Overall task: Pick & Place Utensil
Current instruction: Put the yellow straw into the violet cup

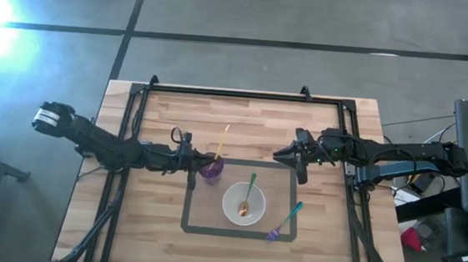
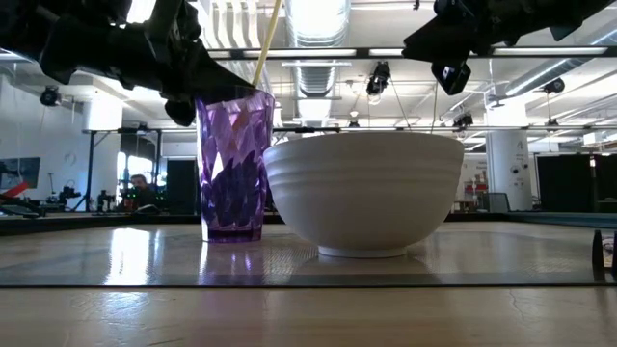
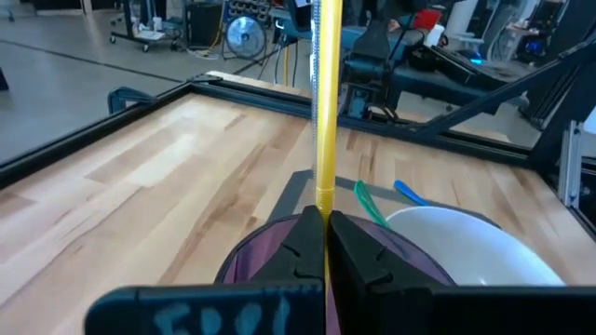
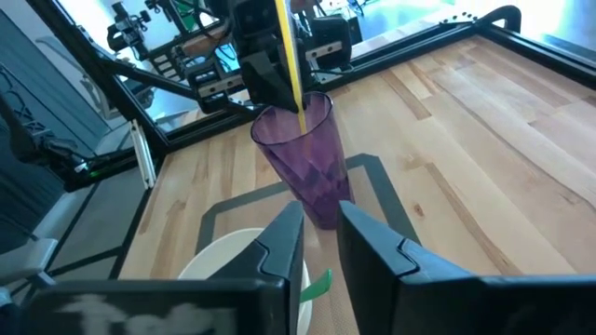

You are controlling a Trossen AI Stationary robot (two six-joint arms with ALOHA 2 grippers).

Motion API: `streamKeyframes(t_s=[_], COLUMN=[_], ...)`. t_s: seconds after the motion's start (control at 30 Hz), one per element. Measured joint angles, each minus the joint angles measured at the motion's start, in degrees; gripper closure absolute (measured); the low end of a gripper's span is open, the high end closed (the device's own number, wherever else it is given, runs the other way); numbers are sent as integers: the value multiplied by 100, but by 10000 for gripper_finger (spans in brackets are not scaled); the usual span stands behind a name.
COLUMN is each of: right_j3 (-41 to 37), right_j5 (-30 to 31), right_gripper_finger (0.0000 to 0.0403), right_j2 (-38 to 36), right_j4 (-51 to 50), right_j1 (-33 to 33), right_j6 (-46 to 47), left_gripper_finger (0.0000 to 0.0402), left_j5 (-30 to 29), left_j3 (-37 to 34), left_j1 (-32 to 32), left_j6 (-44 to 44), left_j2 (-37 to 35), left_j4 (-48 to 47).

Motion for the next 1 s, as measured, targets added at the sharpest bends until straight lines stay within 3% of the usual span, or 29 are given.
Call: streamKeyframes(t_s=[0.53, 1.0], right_j3=[-11, -12], right_j5=[0, 0], right_gripper_finger=[316, 338], right_j2=[1, 0], right_j4=[0, 57], right_j1=[-2, -2], right_j6=[2, -54], left_gripper_finger=[378, 354], left_j5=[16, 25], left_j3=[0, 0], left_j1=[0, 0], left_j6=[-23, -20], left_j2=[-28, -33], left_j4=[-48, -89])
